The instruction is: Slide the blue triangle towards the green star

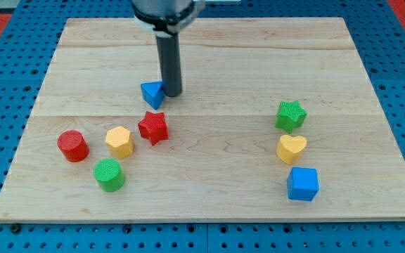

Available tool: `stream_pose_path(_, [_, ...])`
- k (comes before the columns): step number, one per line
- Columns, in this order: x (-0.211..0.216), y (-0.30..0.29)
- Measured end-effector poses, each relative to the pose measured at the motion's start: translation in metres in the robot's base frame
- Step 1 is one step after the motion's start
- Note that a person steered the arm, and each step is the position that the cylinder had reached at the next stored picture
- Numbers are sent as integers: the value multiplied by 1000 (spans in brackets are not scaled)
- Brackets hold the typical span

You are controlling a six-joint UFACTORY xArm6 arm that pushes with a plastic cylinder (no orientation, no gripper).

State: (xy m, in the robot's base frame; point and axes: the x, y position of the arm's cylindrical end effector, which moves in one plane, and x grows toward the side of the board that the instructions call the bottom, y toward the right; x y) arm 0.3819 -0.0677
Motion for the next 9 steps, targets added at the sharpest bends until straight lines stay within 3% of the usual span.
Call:
stream_pose_path(1, [-1,-13])
stream_pose_path(2, [-48,-17])
stream_pose_path(3, [-48,-86])
stream_pose_path(4, [12,-74])
stream_pose_path(6, [18,77])
stream_pose_path(7, [6,45])
stream_pose_path(9, [40,92])
